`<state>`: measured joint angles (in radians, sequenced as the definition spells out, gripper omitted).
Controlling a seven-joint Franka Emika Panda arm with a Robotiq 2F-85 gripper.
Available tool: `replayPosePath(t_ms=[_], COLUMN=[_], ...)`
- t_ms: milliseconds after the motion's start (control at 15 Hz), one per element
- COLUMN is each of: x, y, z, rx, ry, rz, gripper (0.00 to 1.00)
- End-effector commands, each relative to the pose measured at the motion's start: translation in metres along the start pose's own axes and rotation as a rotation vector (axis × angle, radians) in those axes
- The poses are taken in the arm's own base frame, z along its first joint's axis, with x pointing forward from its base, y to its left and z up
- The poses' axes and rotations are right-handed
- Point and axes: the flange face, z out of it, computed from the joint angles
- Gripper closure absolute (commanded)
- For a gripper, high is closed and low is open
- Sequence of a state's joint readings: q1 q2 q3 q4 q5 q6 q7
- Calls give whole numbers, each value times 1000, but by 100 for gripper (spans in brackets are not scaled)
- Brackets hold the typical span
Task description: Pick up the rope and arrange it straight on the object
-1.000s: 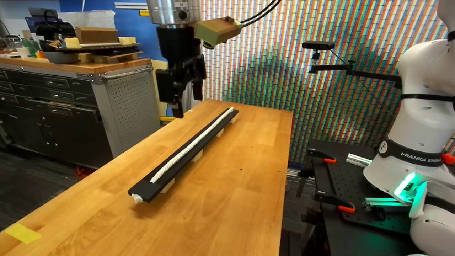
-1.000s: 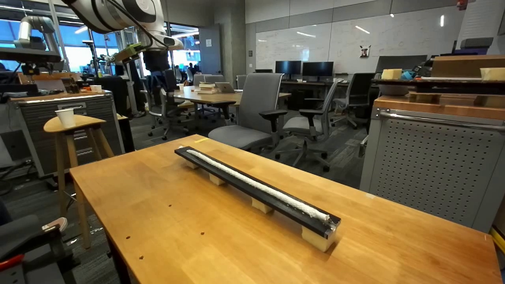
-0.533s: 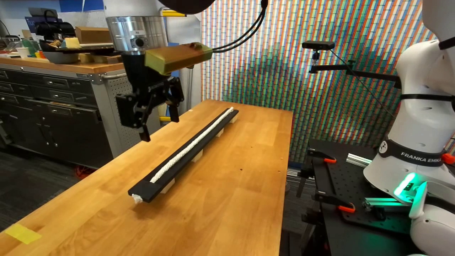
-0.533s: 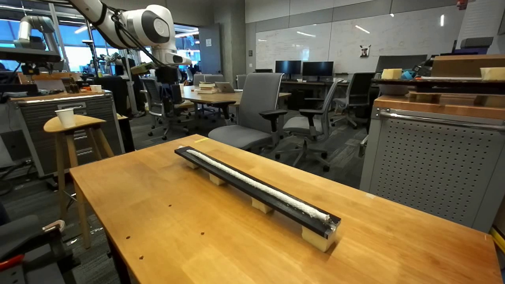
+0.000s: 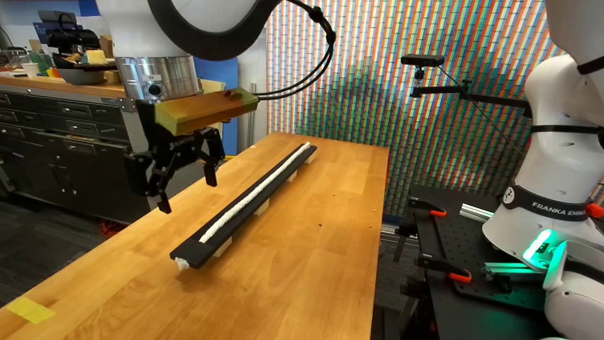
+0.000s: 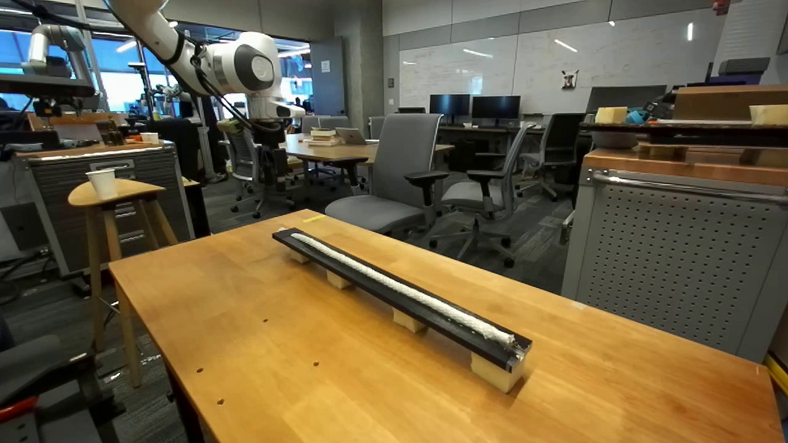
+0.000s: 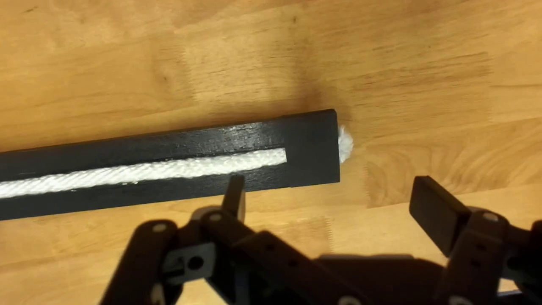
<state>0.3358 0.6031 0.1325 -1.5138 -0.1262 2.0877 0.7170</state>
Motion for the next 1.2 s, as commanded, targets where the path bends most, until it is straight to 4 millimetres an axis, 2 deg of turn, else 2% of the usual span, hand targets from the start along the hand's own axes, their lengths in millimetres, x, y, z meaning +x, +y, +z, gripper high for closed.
replayPosePath(t_ms=[0, 67, 133, 200, 267, 667, 800, 1133], x=[6, 6, 7, 9, 9, 9, 10, 13], y=[-12, -14, -16, -16, -15, -14, -14, -9], z=[11, 14, 16, 18, 19, 27, 32, 54], rx=[15, 10, 14, 16, 13, 3, 5, 4], ry=[3, 7, 9, 11, 11, 2, -4, -35], rz=[36, 36, 38, 38, 36, 21, 19, 25], gripper=[5, 22, 29, 31, 37, 86, 98, 100])
